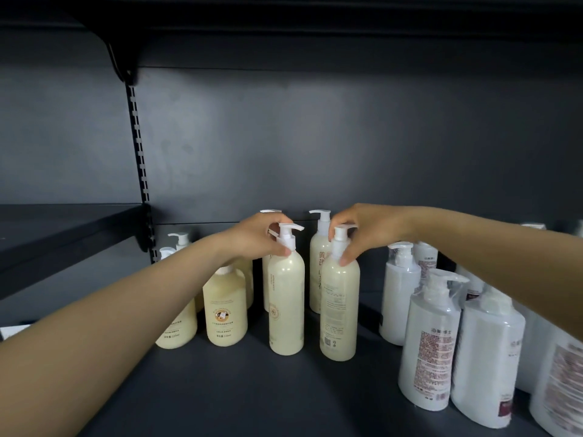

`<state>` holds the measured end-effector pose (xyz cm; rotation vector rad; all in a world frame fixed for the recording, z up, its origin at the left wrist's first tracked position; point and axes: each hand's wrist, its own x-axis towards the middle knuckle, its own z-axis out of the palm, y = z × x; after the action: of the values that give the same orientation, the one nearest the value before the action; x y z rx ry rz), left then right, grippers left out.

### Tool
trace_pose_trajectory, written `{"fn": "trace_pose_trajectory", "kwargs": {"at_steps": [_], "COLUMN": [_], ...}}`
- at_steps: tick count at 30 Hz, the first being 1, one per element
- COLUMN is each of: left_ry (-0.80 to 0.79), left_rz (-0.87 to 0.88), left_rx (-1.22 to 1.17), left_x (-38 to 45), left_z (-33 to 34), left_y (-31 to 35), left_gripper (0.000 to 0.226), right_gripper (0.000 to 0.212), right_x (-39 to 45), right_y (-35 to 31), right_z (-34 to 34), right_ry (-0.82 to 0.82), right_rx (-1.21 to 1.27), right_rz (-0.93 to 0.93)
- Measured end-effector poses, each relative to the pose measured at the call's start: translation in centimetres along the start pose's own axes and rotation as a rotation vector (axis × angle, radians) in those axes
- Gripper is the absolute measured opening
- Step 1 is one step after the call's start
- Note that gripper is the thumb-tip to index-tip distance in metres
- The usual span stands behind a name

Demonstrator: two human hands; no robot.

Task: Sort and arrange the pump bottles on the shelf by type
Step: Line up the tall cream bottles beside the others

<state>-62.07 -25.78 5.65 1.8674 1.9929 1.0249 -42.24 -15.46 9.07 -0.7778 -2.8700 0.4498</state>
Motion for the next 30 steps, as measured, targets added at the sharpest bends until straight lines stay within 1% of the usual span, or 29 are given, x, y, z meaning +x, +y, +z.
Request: {"fn": "trace_pose_trajectory", "kwargs": {"at_steps": [2,3,5,7,9,10,12,14,15,18,22,24,26,30], "left_ry": [0.001,0.009,0.040,0.095,0.140,0.154,0.139,0.080,0.058,0.078,0.156,0.192,0.200,0.211], "left_rz": [-0.016,-0.024,-0.043,-0.056,-0.068,-0.070,-0.085,-0.092,-0.093,-0.114,-0.135,-0.144,-0.146,-0.134], "left_rx": [-0.034,-0.036,0.003,0.070,0.098,0.090,0.057,0.039,0.034,0.044,0.144,0.169,0.178,0.167], "left_x": [-0.1,-0.1,0.0,0.2,0.3,0.3,0.3,0.2,0.2,0.3,0.5,0.6,0.8,1.2], "left_z": [-0.2,-0.2,-0.1,0.2,0.5,0.6,0.6,0.3,0.1,0.1,0.2,0.2,0.1,0.1], "left_y": [0.1,0.1,0.1,0.1,0.0,0.0,-0.1,-0.3,-0.3,-0.6,-0.3,-0.2,-0.3,-0.8], "left_gripper": [0.037,0.034,0.025,0.020,0.031,0.036,0.038,0.022,0.015,0.031,0.028,0.034,0.038,0.035], "right_gripper": [0.030,0.027,0.019,0.022,0.034,0.040,0.040,0.036,0.036,0.038,0.040,0.040,0.040,0.042], "right_x": [-0.1,-0.1,0.1,0.5,1.0,1.1,1.1,0.9,0.7,0.9,1.4,1.9,2.3,2.9], "right_y": [0.3,0.4,0.4,0.2,0.0,0.0,0.0,0.2,0.3,0.6,0.7,0.6,0.5,0.6], "right_z": [-0.3,-0.3,-0.1,0.4,1.2,1.6,2.1,2.4,2.5,2.8,3.1,3.2,3.2,3.3], "right_ry": [-0.043,-0.036,-0.001,0.063,0.122,0.126,0.058,-0.063,-0.094,-0.080,-0.015,0.001,0.009,0.019], "right_rx": [0.113,0.144,0.131,0.096,0.102,0.136,0.265,0.348,0.364,0.410,0.412,0.397,0.390,0.385], "right_rz": [0.009,0.007,0.016,0.047,0.062,0.074,0.103,0.125,0.130,0.131,0.143,0.149,0.155,0.155]}}
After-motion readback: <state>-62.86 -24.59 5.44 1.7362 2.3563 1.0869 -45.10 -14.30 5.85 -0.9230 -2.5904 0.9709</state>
